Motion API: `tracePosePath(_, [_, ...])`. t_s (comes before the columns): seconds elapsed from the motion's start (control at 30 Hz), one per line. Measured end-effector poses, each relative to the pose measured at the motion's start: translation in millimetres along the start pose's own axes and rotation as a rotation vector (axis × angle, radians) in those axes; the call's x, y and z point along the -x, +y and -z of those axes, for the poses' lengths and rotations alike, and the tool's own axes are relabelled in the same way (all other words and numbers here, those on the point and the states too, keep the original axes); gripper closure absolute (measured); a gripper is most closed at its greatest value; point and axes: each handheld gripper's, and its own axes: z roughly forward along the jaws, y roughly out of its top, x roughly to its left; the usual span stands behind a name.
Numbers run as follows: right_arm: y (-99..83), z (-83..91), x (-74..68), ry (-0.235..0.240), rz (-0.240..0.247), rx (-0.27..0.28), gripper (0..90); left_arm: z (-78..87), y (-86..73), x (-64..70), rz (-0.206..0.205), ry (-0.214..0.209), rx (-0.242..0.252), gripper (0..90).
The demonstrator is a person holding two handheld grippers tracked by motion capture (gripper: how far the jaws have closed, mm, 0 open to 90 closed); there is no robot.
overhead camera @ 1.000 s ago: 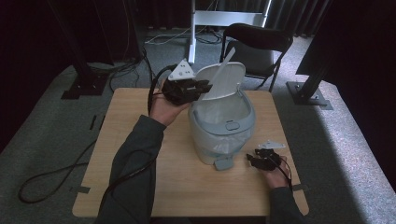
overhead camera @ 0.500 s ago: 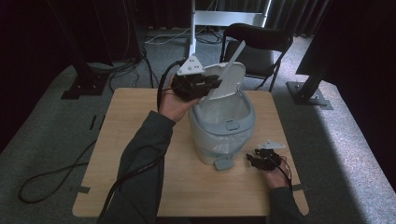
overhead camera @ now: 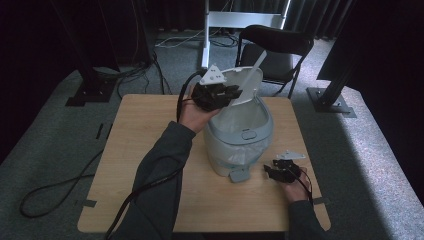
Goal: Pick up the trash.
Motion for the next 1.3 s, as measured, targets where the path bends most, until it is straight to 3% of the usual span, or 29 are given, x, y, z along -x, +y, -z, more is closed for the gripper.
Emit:
tracePosePath(0.53, [0.0,0.0,0.0,0.001,0.0,0.0,49.7,-11.3,-12.7,-1.3,0.019,-0.013,-0.03,78.0])
tracePosePath(0.67, [-0.1,0.1,0.0,0.001,0.0,0.0,49.7,-11.3,-18.3,-3.5,0.031,-0.019,-0.039,69.2])
tracePosePath(1.0, [-0.3,0.0,0.2,0.001,0.001,0.002,49.8,6.9,-26.8,-6.3,0.041,-0.001,-0.034,61.8])
tracePosePath(1.3, [-0.7,0.1,0.2,0.0,0.001,0.005,49.7,31.0,-40.3,-8.5,0.057,0.046,-0.049,59.8])
